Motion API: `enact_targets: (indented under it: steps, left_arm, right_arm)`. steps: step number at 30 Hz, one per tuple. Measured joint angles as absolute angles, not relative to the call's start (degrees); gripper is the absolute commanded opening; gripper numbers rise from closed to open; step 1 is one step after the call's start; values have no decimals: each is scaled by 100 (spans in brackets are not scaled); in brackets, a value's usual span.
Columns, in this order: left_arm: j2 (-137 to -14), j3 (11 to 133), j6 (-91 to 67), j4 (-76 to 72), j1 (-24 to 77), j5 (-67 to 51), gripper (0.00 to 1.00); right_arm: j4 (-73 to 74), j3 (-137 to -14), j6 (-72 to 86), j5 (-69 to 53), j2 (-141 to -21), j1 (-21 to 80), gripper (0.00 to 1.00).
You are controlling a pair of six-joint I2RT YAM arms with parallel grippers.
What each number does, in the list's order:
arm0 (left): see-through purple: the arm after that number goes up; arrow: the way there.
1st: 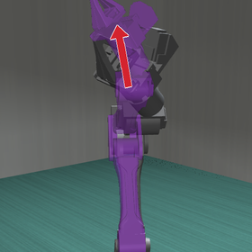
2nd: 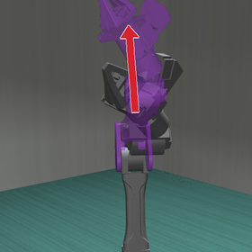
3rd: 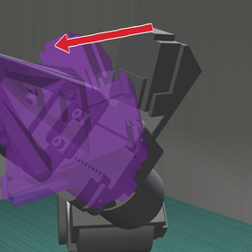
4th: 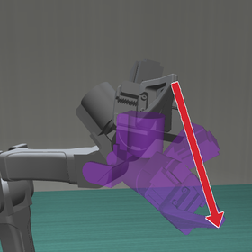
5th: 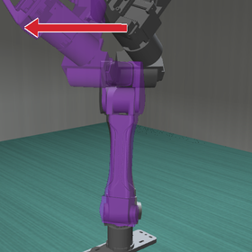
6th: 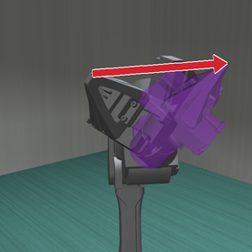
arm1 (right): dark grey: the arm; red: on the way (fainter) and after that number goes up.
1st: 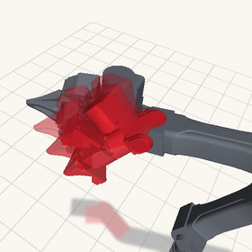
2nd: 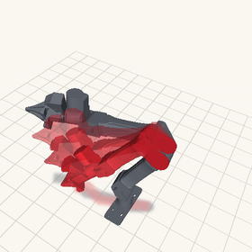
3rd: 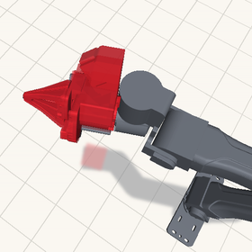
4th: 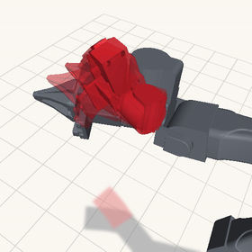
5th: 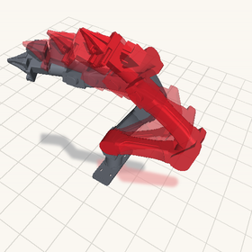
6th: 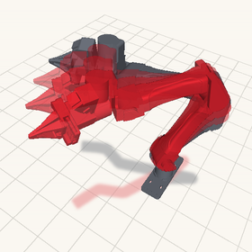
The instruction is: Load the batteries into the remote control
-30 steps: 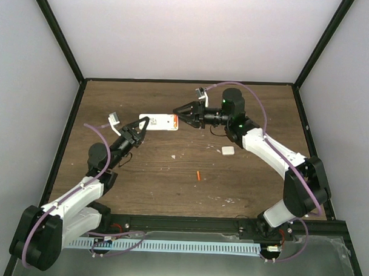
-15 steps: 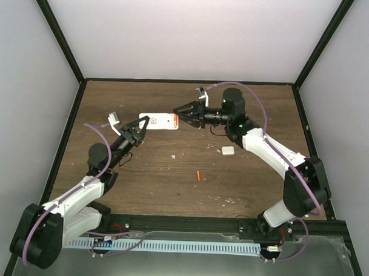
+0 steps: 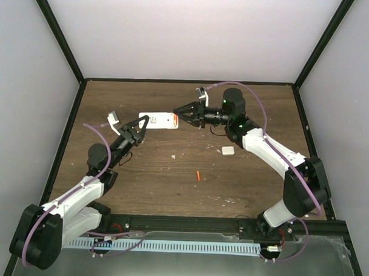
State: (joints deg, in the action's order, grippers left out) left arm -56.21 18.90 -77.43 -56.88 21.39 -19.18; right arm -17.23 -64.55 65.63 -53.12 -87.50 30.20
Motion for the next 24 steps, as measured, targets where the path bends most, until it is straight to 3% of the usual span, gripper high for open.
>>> enact_targets:
  steps: [24]
  left_arm:
    - [-5616,1907,-7669,-5472,2180,-1935,0]
  right_arm:
    - [-1785,-6165,6173,-5293,-8694,3055,17]
